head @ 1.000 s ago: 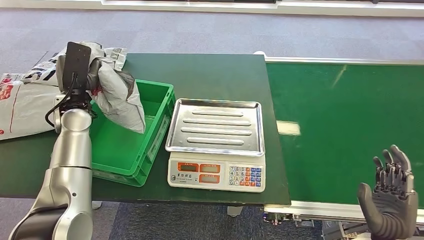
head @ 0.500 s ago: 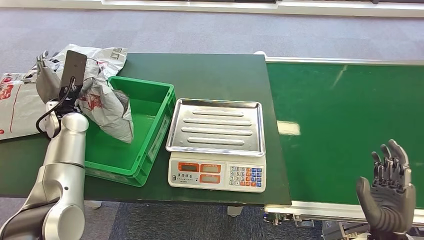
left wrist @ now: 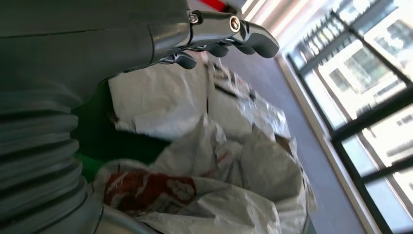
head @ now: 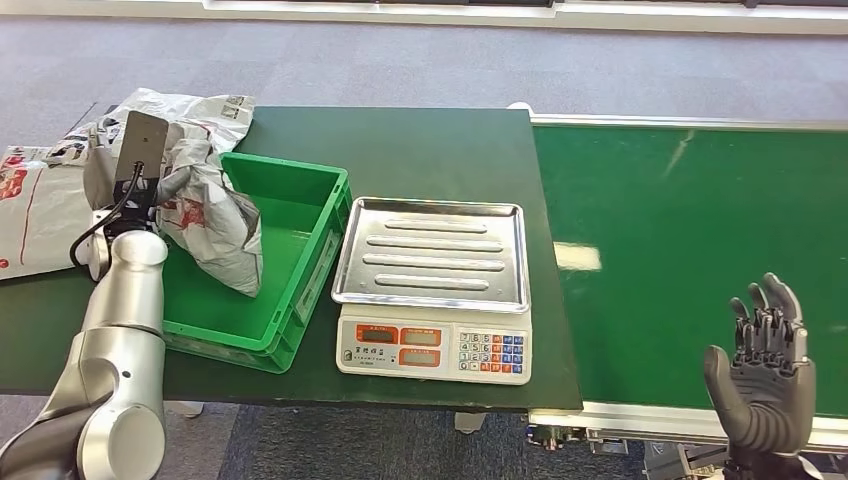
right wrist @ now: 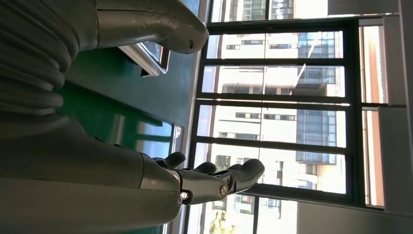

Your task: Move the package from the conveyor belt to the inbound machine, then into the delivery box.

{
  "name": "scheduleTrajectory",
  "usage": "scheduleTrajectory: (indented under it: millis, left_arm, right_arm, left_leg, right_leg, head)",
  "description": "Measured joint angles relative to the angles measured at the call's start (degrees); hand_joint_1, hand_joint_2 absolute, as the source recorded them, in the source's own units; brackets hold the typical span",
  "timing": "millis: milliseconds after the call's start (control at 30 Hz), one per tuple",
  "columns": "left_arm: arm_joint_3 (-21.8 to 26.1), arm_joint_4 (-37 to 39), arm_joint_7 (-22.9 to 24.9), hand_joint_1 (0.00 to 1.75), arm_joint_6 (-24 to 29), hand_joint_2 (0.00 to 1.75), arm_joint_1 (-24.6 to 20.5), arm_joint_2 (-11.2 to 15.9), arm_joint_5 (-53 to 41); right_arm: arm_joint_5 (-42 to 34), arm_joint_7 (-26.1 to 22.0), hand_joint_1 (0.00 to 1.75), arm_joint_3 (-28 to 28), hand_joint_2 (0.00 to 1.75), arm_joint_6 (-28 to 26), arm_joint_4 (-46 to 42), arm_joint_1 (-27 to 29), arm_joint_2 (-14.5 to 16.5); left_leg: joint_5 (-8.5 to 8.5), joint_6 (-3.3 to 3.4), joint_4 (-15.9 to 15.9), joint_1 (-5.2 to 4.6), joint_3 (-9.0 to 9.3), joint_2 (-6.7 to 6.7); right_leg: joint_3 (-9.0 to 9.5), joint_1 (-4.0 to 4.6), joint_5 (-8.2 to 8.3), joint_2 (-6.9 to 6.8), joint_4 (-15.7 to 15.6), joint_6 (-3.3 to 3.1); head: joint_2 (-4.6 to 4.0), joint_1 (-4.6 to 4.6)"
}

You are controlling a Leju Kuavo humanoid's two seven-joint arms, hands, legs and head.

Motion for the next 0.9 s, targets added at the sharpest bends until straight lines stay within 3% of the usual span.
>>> scheduleTrajectory:
  millis: [100, 233, 367, 500, 667, 767, 900]
  left_arm:
    - [0.4, 0.1, -3.9, 0.00, -10.3, 1.75, 0.4, -0.3, 9.4]
    - [0.4, -0.6, -7.0, 0.00, -19.3, 1.75, 2.2, -0.4, 18.3]
    - [-1.3, -4.2, -6.8, 0.00, -30.2, 1.75, 6.8, -0.1, 18.7]
    - [-3.0, -7.0, -7.5, 0.00, -34.7, 1.75, 10.6, 0.3, 18.3]
    - [-4.6, -10.7, -16.9, 0.00, -48.3, 1.75, 13.4, 1.4, 25.5]
    - [-4.7, -15.0, -20.6, 0.00, -52.2, 1.75, 14.9, 1.4, 33.0]
    - [-4.4, -20.8, -21.3, 0.00, -54.1, 1.75, 16.0, 0.8, 40.8]
  right_arm:
    - [-0.3, 0.0, 0.00, 0.3, 1.75, 0.0, 0.6, -0.3, -0.3]
    - [-0.8, 0.0, 0.00, 0.3, 1.75, 0.0, 1.2, -0.5, -0.5]
    - [-1.0, 0.0, 0.00, 0.2, 1.75, 0.0, 1.1, 0.2, -0.5]
    - [-1.0, 0.1, 0.00, -0.1, 1.75, 0.0, 1.1, 0.8, -0.5]
    - [-1.6, 0.1, 0.00, -0.2, 1.75, 0.0, 1.1, 1.0, -0.8]
    - [-2.0, 0.0, 0.00, -0.5, 1.75, 0.0, 1.1, 1.2, -0.9]
    - [-2.2, -0.1, 0.00, -1.0, 1.75, 0.0, 0.8, 1.5, -1.0]
  left_leg:
    - [0.00, 0.00, 0.0, 0.00, -0.01, 0.00]
    - [-0.01, 0.00, 0.0, -0.01, 0.01, 0.03]
    - [-0.04, 0.02, 0.0, -0.03, 0.01, 0.03]
    - [-0.08, -0.01, 0.0, -0.01, -0.01, 0.08]
    - [-0.06, -0.01, 0.0, -0.01, 0.01, 0.09]
    - [-0.06, -0.02, 0.0, -0.01, 0.02, 0.10]
    - [-0.06, -0.01, 0.0, -0.02, 0.01, 0.06]
  right_leg:
    - [0.00, -0.01, 0.00, 0.00, 0.0, 0.00]
    - [-0.02, -0.02, 0.01, 0.06, 0.0, 0.00]
    - [-0.03, -0.03, -0.03, 0.06, 0.0, -0.01]
    - [-0.07, -0.01, -0.06, 0.11, 0.0, -0.01]
    - [-0.05, -0.01, -0.04, 0.10, 0.0, -0.03]
    - [-0.06, -0.01, -0.02, 0.12, 0.0, -0.03]
    - [-0.03, -0.02, -0.03, 0.08, 0.0, -0.03]
  head:
    - [0.00, 0.01]
    - [0.00, 0.01]
    - [0.00, 0.01]
    - [0.00, 0.00]
    - [0.00, 0.01]
    - [0.00, 0.01]
    - [0.00, 0.01]
